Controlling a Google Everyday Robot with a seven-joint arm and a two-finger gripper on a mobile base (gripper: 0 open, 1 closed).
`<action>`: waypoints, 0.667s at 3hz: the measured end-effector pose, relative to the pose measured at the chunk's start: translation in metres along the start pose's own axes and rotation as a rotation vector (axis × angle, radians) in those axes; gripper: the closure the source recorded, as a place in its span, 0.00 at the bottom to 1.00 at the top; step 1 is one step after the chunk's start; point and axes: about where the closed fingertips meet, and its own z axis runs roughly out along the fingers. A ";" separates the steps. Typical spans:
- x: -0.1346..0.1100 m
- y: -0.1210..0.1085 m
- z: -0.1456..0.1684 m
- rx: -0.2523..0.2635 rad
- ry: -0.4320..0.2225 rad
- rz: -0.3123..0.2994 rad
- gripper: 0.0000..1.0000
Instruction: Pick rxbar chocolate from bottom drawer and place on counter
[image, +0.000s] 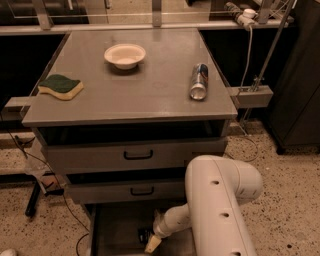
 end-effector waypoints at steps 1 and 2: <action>0.011 -0.006 0.009 -0.013 0.009 -0.029 0.00; 0.020 -0.013 0.017 -0.019 0.019 -0.050 0.00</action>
Offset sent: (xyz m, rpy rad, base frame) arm 0.0228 -0.0194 -0.0378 -0.0388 -0.0122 0.0765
